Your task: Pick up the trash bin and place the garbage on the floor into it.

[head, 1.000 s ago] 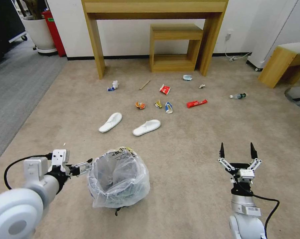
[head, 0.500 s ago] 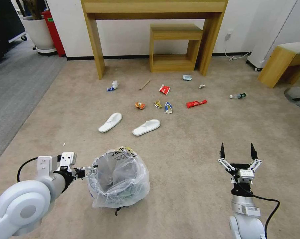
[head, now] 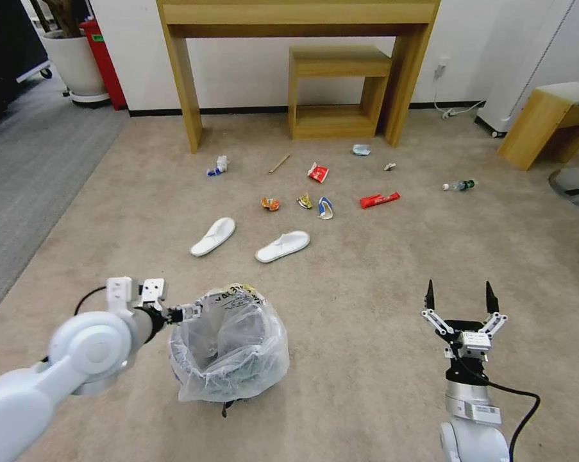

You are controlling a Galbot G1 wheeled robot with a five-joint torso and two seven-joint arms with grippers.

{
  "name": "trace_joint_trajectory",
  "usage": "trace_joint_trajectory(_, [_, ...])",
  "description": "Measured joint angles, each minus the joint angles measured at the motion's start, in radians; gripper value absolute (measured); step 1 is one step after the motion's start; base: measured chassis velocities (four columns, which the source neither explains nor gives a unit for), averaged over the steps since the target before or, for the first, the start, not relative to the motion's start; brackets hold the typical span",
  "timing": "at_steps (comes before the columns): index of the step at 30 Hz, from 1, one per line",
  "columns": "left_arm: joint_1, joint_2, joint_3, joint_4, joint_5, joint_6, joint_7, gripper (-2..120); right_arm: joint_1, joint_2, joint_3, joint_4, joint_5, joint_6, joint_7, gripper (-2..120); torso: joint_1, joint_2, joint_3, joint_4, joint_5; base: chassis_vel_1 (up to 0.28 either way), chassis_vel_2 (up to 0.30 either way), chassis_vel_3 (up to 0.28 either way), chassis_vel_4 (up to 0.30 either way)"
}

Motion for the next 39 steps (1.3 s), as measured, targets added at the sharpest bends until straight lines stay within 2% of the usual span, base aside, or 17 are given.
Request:
trace_joint_trajectory(5, [-0.061,-0.049,0.085,0.067,0.023,0.0,0.001,98,-0.013,0.0,0.011,0.001,0.0,0.012,0.0,100,0.0,0.0,0.0,-0.0002,-0.0001,0.0,0.0,0.0,0.0])
trace_joint_trajectory(9, [-0.075,-0.058,0.116,0.087,0.042,0.001,0.012,98,-0.023,-0.003,0.017,0.001,0.002,0.02,0.0,100,0.0,0.0,0.0,-0.0002,-0.0001,0.0,0.0,0.0,0.0])
trace_joint_trajectory(17, [-0.08,-0.061,0.129,0.162,0.089,0.002,0.059,97,-0.025,-0.001,0.018,-0.005,0.004,0.026,0.001,100,0.0,0.0,0.0,-0.0001,-0.0001,0.0,0.0,0.0,0.0])
trace_joint_trajectory(24, [-0.058,-0.04,0.121,0.179,0.1,0.015,0.082,94,-0.017,0.01,0.011,-0.017,-0.003,0.03,0.0,100,0.0,0.0,0.0,0.0,-0.0001,0.0,0.0,0.0,0.0])
trace_joint_trajectory(30, [-0.046,-0.045,0.129,0.195,0.111,0.019,0.097,84,-0.011,0.009,0.01,-0.028,-0.003,0.03,-0.001,100,0.0,0.0,0.0,-0.0001,-0.0001,0.0,0.0,0.0,0.0])
trace_joint_trajectory(36, [-0.053,-0.042,0.134,0.204,0.11,0.023,0.107,80,-0.01,0.01,0.009,-0.03,-0.003,0.031,-0.001,100,0.0,0.0,0.0,-0.0002,-0.0001,0.0,0.0,0.0,0.0])
trace_joint_trajectory(39, [-0.051,-0.034,0.134,0.206,0.109,0.027,0.12,72,-0.004,0.009,0.009,-0.036,-0.002,0.031,-0.001,100,0.0,0.0,0.0,-0.0002,-0.0002,0.0,0.0,0.0,0.0])
